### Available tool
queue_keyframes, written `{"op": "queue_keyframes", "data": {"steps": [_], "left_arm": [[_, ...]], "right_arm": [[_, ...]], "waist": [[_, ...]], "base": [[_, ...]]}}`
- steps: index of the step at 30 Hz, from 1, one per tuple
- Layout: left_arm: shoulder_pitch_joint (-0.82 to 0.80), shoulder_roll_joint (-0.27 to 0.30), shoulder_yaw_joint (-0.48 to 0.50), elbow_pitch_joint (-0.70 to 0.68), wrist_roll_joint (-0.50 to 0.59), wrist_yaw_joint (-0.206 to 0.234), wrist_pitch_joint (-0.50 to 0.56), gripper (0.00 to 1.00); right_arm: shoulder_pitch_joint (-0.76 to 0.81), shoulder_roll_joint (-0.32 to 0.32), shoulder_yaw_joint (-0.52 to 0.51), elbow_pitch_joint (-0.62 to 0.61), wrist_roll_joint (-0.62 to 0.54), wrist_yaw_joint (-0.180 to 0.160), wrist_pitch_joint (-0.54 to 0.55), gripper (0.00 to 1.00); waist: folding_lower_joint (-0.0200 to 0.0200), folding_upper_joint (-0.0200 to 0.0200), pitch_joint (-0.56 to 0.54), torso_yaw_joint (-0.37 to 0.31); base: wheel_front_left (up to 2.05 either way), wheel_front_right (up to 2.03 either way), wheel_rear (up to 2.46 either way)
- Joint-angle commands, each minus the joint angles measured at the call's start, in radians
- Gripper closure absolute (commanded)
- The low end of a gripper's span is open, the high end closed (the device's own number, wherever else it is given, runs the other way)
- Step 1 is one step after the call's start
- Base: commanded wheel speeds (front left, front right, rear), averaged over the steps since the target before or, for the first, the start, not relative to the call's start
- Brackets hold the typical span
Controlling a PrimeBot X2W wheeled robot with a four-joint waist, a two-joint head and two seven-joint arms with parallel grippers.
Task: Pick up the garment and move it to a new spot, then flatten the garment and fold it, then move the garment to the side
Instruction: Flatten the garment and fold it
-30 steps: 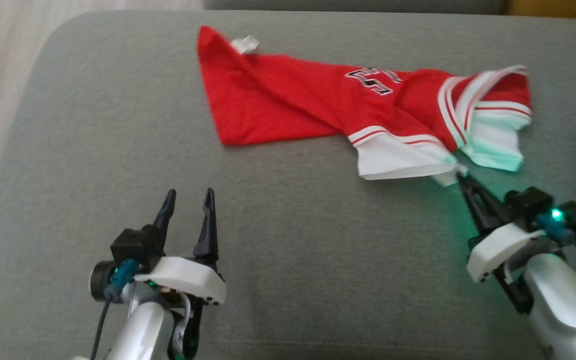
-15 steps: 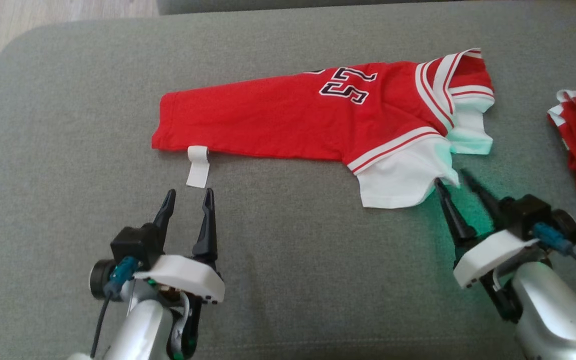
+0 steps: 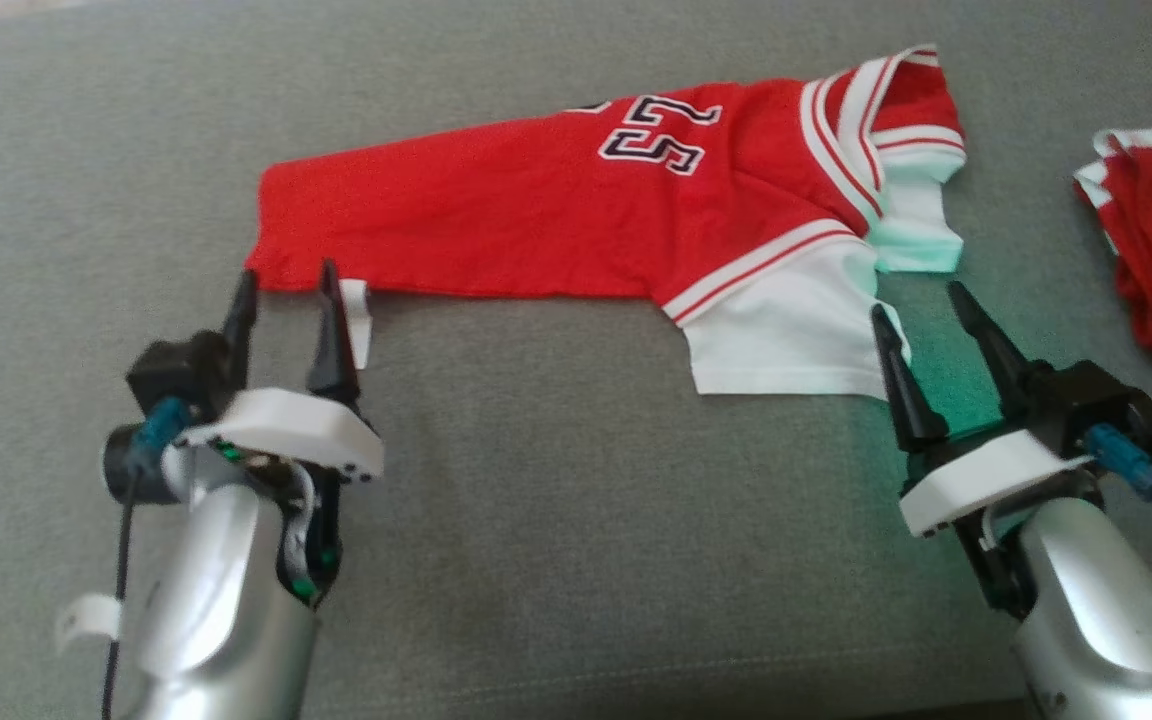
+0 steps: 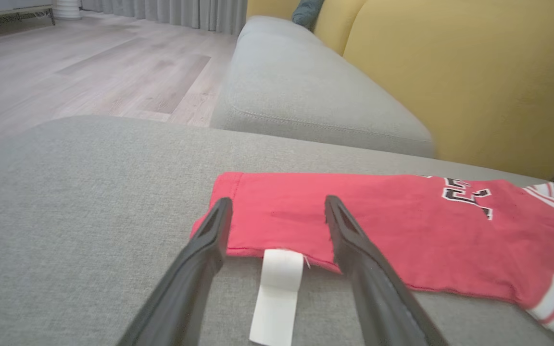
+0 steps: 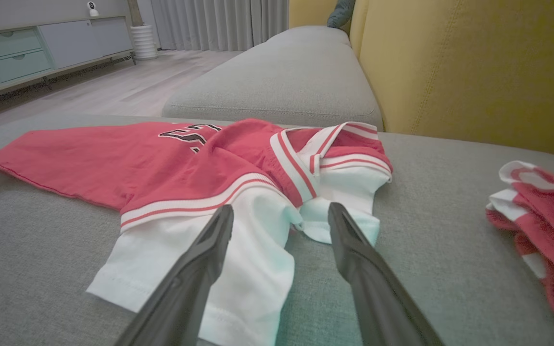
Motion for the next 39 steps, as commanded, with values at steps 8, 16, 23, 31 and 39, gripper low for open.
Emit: {"op": "queue_keyframes", "data": {"steps": [8,16,23,31,39], "left_arm": [[-0.127,0.013,0.132,0.168,0.018,0.024,-0.005,0.0],[-0.164,0.013,0.169,0.322,0.016,0.018,-0.005,0.0],[-0.17,0.013,0.166,0.353,0.024,0.01,-0.005,1.0],[-0.043,0.013,0.194,0.188,0.011,0.035,-0.005,1.0],[0.07,0.013,0.168,0.138,0.02,0.05,-0.005,0.0]], "right_arm": [[-0.029,0.043,0.025,-0.059,-0.021,0.007,-0.005,0.0],[-0.037,0.055,0.02,-0.074,-0.021,0.007,-0.005,0.0],[-0.036,0.061,0.009,-0.074,-0.021,0.007,-0.005,0.0],[0.005,0.083,0.003,-0.044,-0.01,0.007,-0.005,0.0],[0.054,0.12,0.008,-0.014,-0.002,0.007,-0.005,0.0]], "waist": [[0.0,0.0,0.061,-0.07],[0.0,0.0,0.074,-0.087],[0.0,0.0,0.063,-0.075],[0.0,0.0,-0.031,-0.042],[0.0,0.0,-0.115,-0.01]], "base": [[0.0,0.0,0.0],[0.0,0.0,0.0],[0.0,0.0,0.0],[0.0,0.0,0.0],[0.0,0.0,0.0]]}}
